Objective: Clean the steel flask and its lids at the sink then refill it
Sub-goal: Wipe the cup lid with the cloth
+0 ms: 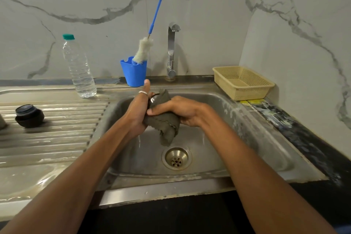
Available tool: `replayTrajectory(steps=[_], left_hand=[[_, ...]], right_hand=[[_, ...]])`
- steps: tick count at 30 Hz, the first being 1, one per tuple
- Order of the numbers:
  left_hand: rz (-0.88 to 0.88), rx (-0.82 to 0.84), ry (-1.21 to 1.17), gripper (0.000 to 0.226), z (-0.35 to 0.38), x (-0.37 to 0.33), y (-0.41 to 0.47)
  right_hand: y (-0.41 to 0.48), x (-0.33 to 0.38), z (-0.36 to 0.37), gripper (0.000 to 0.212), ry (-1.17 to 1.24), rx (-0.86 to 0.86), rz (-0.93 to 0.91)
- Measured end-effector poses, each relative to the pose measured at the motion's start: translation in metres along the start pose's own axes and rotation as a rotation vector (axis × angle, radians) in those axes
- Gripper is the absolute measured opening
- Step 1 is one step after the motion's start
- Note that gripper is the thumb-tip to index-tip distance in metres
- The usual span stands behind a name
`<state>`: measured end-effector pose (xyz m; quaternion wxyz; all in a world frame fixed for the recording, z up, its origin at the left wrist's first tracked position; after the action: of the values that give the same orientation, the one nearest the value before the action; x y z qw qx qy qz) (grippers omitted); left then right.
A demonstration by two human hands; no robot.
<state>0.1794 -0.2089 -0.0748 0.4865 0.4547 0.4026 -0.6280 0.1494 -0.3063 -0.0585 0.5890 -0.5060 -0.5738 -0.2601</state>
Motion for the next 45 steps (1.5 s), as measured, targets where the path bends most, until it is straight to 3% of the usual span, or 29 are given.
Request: replayTrajectory(steps=[2, 5, 12, 18, 21, 24, 27, 29, 31, 37, 45], left_hand=[[0.004, -0.004, -0.075, 0.052, 0.004, -0.003, -0.005], [0.056, -0.034, -0.163, 0.056, 0.001, -0.009, -0.004], [0.166, -0.084, -0.109, 0.049, -0.003, -0.021, -0.007], [0.188, -0.107, 0.025, 0.048, 0.011, -0.017, -0.017], [0.188, -0.150, 0.036, 0.052, 0.010, -0.018, -0.018], [0.226, -0.121, 0.128, 0.063, 0.013, -0.022, -0.021], [0.273, -0.056, 0.241, 0.071, 0.018, -0.026, -0.025], [0.251, -0.054, 0.219, 0.073, 0.018, -0.025, -0.025], [0.212, -0.065, 0.128, 0.072, 0.019, -0.022, -0.023], [0.228, -0.077, -0.107, 0.056, 0.018, -0.029, -0.019], [0.262, -0.072, -0.005, 0.052, 0.005, -0.034, -0.017]], right_hand=[[-0.004, -0.002, -0.007, 0.031, 0.151, 0.061, -0.037], [-0.006, -0.005, -0.014, 0.025, 0.343, 0.043, -0.111], [0.008, -0.002, -0.015, 0.046, 0.552, -0.118, -0.130], [0.020, -0.001, -0.010, 0.079, 0.321, -0.492, -0.142], [0.008, 0.007, -0.009, 0.049, 0.111, -0.635, -0.231], [0.001, 0.009, -0.014, 0.038, 0.077, -0.743, -0.247], [0.006, -0.001, -0.021, 0.031, 0.247, -0.609, -0.059], [0.008, -0.007, -0.017, 0.030, 0.320, -0.407, 0.040], [0.005, -0.008, -0.017, 0.031, 0.377, -0.310, 0.045], [-0.001, -0.008, -0.009, 0.049, 0.485, -0.239, -0.071], [0.012, -0.004, -0.004, 0.065, 0.457, -0.237, -0.037]])
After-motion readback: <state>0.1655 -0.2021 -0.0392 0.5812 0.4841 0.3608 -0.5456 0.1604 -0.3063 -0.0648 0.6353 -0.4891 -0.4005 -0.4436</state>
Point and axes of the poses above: each hand's wrist, its own y-axis towards the middle knuckle, its own z-axis out of the palm, x = y × z, the point moved 8 cm from there along y, towards the middle knuckle, and after that the axes turned 4 degrees about z, right-handed, at the moved point
